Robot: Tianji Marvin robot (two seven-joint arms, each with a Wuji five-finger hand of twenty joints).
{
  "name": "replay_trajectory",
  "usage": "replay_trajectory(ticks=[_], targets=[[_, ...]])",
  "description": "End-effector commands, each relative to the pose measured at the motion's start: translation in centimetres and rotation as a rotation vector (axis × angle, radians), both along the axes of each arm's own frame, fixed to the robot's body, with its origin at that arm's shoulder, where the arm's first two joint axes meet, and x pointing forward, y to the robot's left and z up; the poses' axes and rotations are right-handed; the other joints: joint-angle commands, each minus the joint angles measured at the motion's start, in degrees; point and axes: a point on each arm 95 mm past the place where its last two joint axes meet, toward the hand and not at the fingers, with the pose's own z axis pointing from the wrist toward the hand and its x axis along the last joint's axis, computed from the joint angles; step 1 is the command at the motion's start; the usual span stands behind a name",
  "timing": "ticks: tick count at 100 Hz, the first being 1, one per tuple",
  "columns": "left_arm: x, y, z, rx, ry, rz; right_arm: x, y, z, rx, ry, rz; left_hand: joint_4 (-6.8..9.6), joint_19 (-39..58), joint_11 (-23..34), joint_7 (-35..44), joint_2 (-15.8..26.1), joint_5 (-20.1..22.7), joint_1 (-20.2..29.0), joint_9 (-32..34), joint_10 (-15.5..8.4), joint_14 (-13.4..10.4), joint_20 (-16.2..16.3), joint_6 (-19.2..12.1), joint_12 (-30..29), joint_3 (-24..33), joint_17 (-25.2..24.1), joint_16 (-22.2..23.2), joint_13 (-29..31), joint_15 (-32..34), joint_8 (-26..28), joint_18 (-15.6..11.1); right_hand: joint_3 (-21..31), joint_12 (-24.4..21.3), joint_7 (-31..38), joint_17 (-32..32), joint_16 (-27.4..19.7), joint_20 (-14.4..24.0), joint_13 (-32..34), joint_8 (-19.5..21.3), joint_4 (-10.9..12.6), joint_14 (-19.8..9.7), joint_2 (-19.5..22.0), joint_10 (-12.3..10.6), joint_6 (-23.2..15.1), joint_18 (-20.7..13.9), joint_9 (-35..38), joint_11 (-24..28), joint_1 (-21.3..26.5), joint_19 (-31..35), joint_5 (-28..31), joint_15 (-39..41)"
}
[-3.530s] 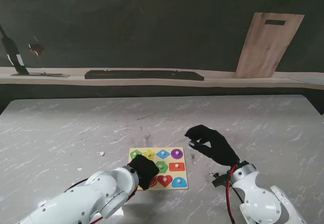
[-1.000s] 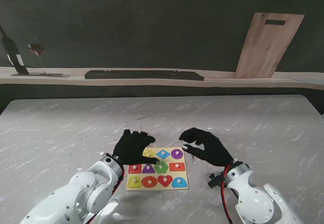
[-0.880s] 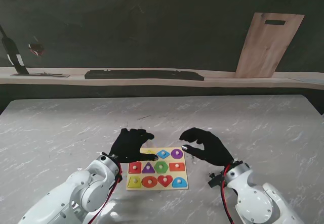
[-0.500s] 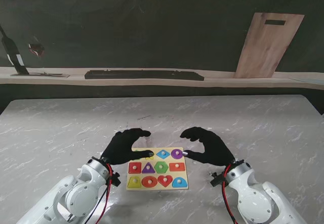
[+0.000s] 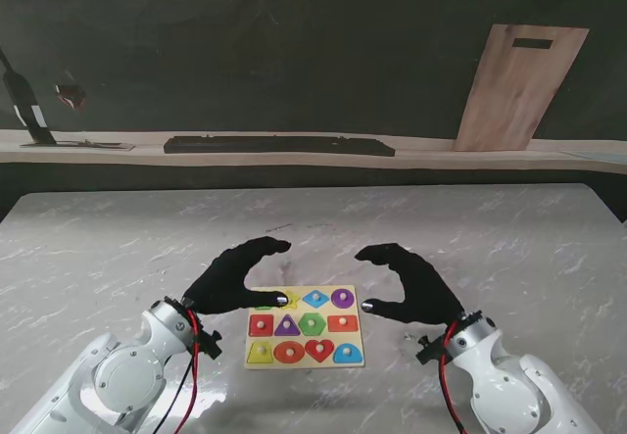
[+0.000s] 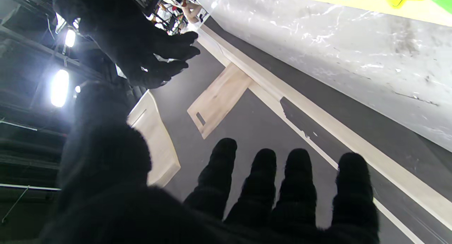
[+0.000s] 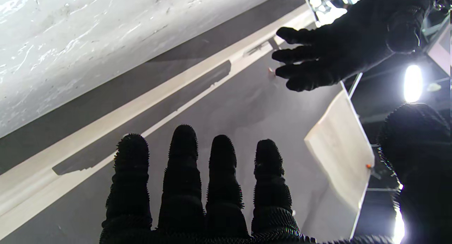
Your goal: Fit puzzle pieces into a puzzle board
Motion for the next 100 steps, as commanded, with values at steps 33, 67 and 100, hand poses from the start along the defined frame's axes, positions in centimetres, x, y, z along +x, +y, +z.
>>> replay_trajectory(ticks=[33, 67, 100], targets=[[0.5, 1.3, 0.4, -0.096, 0.018, 0.032, -0.6, -0.2, 0.3, 0.042, -0.006, -0.003, 2.51, -4.7, -2.2, -2.1, -1.6, 0.0, 0.4, -0.2, -1.6, -3.0, 0.0, -1.0, -1.3, 2.3, -0.1, -1.3, -0.2, -2.8, -0.6, -4.8, 0.7, -1.0, -4.2, -1.6, -1.7, -1.8, -3.0, -3.1, -1.0, -1.0, -0.1, -0.1, 1.5, -1.8, -2.1, -1.5, -4.0, -2.2, -5.6, -1.8], [-0.2, 2.2, 0.5, -0.107, 0.030, 0.020, -1.0, -0.4, 0.7, 0.051, -0.045, -0.003, 2.39, -5.7, -2.4, -2.3, -1.4, 1.3, 0.3, 1.8, -1.4, -2.7, 1.2, -1.6, -1.1, 3.1, 1.1, -0.8, 1.7, -2.5, -0.2, -4.3, 0.6, -0.9, -2.5, -1.6, -1.4, -1.3, -2.7, -2.7, -1.1, -0.8, 0.6, 0.0, 0.2, -1.6, -0.8, -1.3, -3.9, -1.7, -2.6, -1.2], [-0.8, 2.4, 0.7, -0.095, 0.013, 0.042, -0.9, -0.3, 0.8, 0.063, -0.051, -0.001, 2.29, -5.2, -2.5, -2.3, -1.0, 2.0, 0.5, 2.5, -1.4, -2.4, 3.0, -1.8, -0.8, 3.7, 1.6, 0.0, 2.4, -2.1, 0.0, -3.4, 0.5, -0.8, -2.2, -1.5, -1.0, -1.0, -2.1, -2.4, -1.1, -0.8, 0.8, -0.2, -0.5, -1.6, -0.1, -1.1, -3.4, -1.3, -2.1, -0.6]])
